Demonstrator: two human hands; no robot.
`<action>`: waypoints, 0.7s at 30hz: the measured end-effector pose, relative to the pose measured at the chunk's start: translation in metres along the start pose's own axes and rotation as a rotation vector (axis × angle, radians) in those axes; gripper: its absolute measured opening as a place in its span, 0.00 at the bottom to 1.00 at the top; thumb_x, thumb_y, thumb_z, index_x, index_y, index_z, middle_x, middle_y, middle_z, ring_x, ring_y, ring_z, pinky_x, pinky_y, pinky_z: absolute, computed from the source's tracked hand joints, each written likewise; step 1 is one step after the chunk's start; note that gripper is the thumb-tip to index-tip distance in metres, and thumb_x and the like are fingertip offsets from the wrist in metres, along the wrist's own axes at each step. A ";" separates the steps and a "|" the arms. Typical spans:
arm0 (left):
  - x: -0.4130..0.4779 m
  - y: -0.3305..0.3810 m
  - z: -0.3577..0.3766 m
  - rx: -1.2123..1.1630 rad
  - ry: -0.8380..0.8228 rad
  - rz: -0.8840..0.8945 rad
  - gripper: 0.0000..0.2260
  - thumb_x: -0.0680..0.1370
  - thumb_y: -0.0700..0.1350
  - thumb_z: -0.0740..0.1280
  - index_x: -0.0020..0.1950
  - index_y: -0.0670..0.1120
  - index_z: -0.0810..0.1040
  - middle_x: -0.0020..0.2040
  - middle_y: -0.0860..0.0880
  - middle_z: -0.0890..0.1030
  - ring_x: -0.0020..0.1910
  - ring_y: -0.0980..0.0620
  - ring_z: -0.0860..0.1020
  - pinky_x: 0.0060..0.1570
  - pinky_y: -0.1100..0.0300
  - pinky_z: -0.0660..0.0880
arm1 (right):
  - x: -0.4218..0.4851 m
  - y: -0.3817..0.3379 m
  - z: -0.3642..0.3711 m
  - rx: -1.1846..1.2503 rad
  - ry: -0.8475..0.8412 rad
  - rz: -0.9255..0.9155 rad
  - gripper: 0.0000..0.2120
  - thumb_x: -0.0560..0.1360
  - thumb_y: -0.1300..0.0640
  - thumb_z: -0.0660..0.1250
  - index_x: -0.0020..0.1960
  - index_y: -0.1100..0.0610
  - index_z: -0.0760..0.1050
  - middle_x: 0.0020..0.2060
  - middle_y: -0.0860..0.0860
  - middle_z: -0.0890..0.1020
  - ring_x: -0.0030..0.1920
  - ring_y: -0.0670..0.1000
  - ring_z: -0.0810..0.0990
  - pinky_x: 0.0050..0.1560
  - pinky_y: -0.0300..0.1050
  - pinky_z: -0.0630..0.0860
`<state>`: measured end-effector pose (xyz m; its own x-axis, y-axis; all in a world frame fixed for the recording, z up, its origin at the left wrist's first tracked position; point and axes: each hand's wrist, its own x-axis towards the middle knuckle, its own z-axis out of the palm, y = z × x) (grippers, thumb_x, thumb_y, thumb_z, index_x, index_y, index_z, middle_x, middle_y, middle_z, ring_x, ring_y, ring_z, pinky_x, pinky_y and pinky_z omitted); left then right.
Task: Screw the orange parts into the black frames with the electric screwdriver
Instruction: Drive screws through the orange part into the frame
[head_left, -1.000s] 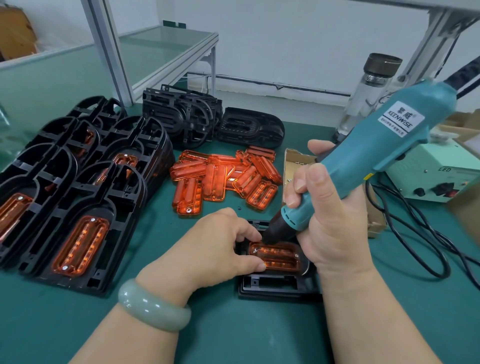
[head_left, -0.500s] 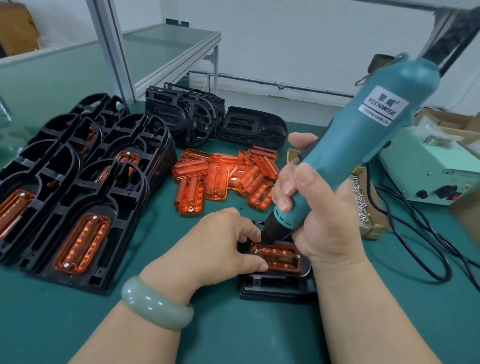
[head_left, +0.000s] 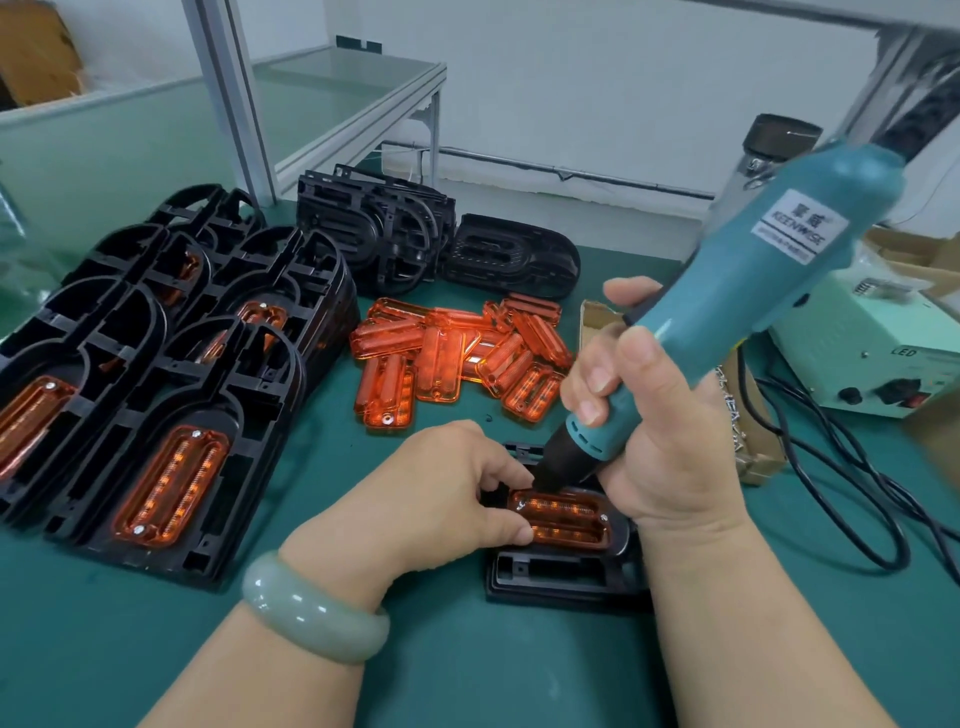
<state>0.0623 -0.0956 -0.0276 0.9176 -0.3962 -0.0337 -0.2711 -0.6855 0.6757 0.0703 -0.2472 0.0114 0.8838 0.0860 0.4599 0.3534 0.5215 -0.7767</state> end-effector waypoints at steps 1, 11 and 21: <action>0.001 0.000 0.000 0.001 0.004 -0.001 0.18 0.66 0.55 0.77 0.54 0.59 0.81 0.42 0.59 0.72 0.38 0.67 0.71 0.40 0.71 0.66 | 0.000 0.000 -0.001 0.001 0.020 0.001 0.20 0.68 0.52 0.76 0.55 0.56 0.72 0.28 0.47 0.72 0.25 0.45 0.70 0.32 0.39 0.69; -0.001 0.003 0.000 0.027 0.020 0.021 0.19 0.66 0.56 0.76 0.55 0.56 0.82 0.40 0.59 0.72 0.37 0.65 0.72 0.42 0.66 0.70 | 0.004 -0.002 0.003 -0.052 0.055 0.033 0.09 0.72 0.64 0.62 0.50 0.56 0.72 0.26 0.48 0.70 0.23 0.47 0.68 0.30 0.40 0.67; -0.001 0.005 -0.002 0.020 0.024 0.017 0.20 0.66 0.57 0.76 0.56 0.56 0.82 0.39 0.60 0.71 0.37 0.65 0.72 0.41 0.68 0.69 | 0.004 0.000 0.003 -0.067 0.003 0.018 0.13 0.69 0.62 0.67 0.53 0.56 0.74 0.26 0.47 0.71 0.24 0.47 0.69 0.31 0.40 0.68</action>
<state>0.0603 -0.0972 -0.0229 0.9194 -0.3933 -0.0046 -0.2922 -0.6907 0.6615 0.0730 -0.2441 0.0144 0.8911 0.0924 0.4442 0.3570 0.4615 -0.8122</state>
